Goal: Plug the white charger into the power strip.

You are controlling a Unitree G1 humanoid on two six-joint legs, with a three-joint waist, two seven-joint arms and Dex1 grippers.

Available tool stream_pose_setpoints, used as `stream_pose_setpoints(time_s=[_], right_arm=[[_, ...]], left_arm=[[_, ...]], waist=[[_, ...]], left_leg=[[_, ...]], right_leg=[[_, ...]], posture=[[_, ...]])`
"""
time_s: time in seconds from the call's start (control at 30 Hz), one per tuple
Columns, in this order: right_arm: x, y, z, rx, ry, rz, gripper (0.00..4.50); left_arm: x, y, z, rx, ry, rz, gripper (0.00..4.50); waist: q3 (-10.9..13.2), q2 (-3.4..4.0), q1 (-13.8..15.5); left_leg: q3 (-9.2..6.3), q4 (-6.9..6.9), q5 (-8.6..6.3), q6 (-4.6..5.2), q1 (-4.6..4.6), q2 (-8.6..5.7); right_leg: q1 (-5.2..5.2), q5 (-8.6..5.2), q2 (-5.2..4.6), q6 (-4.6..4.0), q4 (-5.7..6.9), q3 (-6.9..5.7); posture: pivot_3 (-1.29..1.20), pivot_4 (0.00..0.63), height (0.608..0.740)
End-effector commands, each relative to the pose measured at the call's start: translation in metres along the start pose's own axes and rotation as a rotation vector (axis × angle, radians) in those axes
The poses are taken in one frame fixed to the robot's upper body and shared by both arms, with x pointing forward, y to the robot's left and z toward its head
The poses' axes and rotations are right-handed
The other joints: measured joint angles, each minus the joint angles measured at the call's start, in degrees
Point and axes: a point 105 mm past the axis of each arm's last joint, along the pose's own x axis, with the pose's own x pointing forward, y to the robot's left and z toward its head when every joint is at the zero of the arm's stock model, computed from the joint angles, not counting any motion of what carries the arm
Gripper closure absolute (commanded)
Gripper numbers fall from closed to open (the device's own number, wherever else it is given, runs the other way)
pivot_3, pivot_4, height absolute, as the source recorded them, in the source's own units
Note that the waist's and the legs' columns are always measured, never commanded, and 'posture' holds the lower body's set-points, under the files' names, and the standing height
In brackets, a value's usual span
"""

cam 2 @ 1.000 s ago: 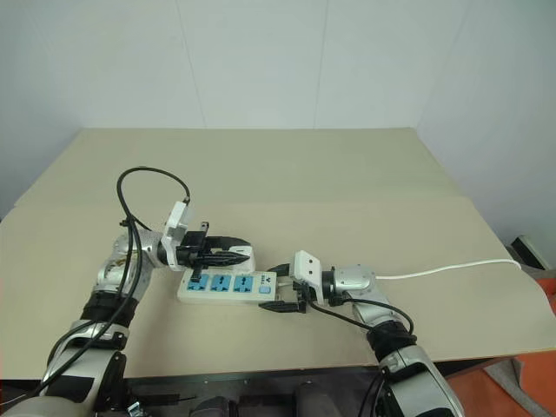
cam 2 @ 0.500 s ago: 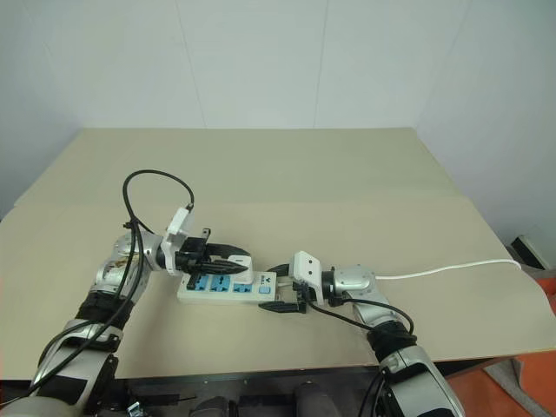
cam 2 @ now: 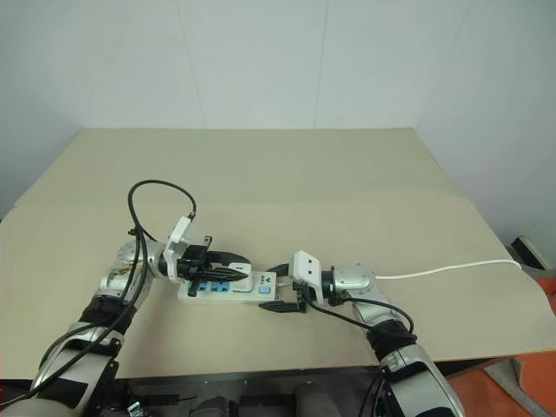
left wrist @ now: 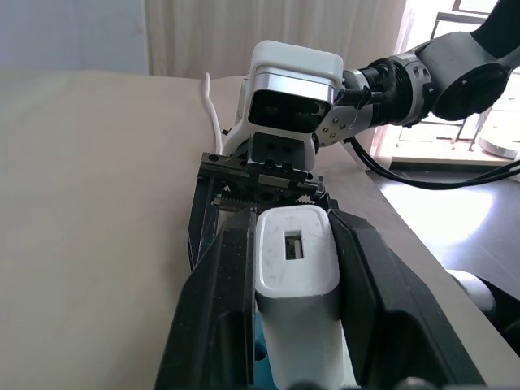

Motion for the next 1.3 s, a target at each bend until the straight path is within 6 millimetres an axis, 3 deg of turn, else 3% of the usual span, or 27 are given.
stream_pose_setpoints(time_s=[0.03, 0.2, 0.83, 1.17, 1.3], right_arm=[[0.003, 0.017, -0.021, 0.03, 0.09, 0.062, 1.09], [0.0, 0.017, -0.021, 0.02, 0.09, 0.059, 1.09], [-0.007, 0.016, -0.021, -0.01, 0.1, 0.064, 1.09], [-0.007, 0.015, -0.023, -0.014, 0.102, 0.058, 1.09], [-0.005, 0.016, -0.023, -0.013, 0.1, 0.06, 1.09]], left_arm=[[0.005, 0.0, 0.001, 0.04, 0.032, -0.028, 3.46], [0.002, -0.006, -0.001, 0.069, 0.05, -0.047, 3.46], [-0.009, -0.025, -0.041, 0.08, 0.137, -0.02, 3.46], [-0.009, -0.032, -0.058, 0.092, 0.208, 0.013, 3.46], [-0.01, -0.029, -0.056, 0.061, 0.183, 0.05, 3.46]], waist=[[0.0, 0.0, 0.0], [0.0, 0.01, 0.0], [-0.2, 0.26, 0.0], [-0.5, 0.56, 0.1], [-0.7, 0.68, 0.1]], left_leg=[[0.0, 0.0, 0.0, 0.0, 0.0, 0.0], [0.0, -0.03, 0.0, 0.0, 0.0, 0.0], [0.05, -0.21, -0.01, 0.0, -0.03, 0.04], [0.15, -0.86, -0.01, 0.0, 0.64, 0.03], [0.15, -0.9, -0.01, 0.0, 0.79, 0.03]], right_leg=[[0.0, 0.0, 0.0, 0.0, -0.01, 0.0], [0.02, -0.01, 0.0, 0.0, -0.09, 0.01], [0.01, -0.01, 0.0, -0.01, -0.35, 0.06], [0.7, -0.05, -0.04, -0.05, -0.94, 0.15], [0.8, -0.09, -0.07, -0.09, -0.99, 0.14]], posture=[[0.0, 0.15, 0.74], [0.0, 0.15, 0.74], [0.0, 0.15, 0.74], [0.0, 0.15, 0.74], [0.0, 0.15, 0.74]])
